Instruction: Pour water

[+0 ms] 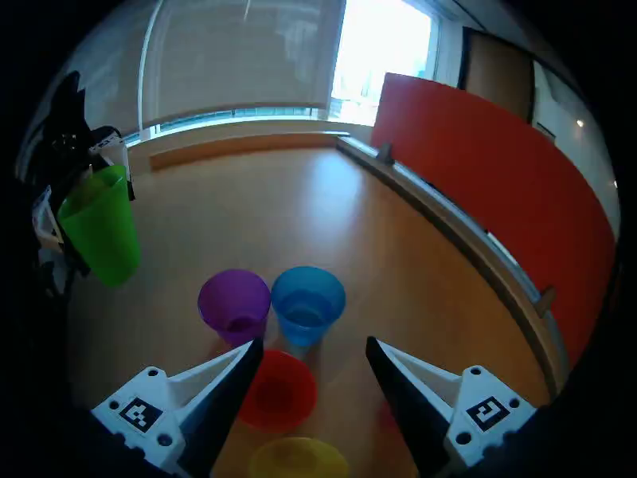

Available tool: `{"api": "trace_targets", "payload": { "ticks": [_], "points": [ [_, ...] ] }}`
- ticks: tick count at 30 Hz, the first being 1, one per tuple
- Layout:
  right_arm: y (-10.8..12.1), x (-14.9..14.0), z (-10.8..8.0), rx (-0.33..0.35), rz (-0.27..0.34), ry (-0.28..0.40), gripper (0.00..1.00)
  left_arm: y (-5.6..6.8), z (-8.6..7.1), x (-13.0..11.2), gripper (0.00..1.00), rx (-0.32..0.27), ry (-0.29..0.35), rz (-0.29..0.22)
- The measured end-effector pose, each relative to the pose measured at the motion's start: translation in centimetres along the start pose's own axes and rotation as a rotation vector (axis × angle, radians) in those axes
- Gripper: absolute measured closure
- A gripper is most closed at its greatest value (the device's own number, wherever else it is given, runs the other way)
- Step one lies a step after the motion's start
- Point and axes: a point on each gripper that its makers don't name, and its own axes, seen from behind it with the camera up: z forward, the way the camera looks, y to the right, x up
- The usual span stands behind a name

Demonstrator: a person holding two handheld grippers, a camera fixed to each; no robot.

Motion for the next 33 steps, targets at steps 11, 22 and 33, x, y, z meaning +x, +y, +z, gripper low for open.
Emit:
{"api": "trace_targets", "payload": {
  "ticks": [11,22,33],
  "points": [
    [-0.4,0.5,2.5,0.024,0.0,-0.078,0.0,-0.8,-0.1,-0.3,0.15,0.01,0.009,-0.016],
    [-0.4,0.9,3.6,0.025,0.009,-0.12,0.0,-0.8,-0.4,-0.3,0.15,0.004,0.016,-0.022],
    [-0.2,0.5,4.2,0.018,0.022,-0.196,0.01,-1.2,-0.7,-0.3,0.15,0.005,0.023,-0.025]
  ]
}}
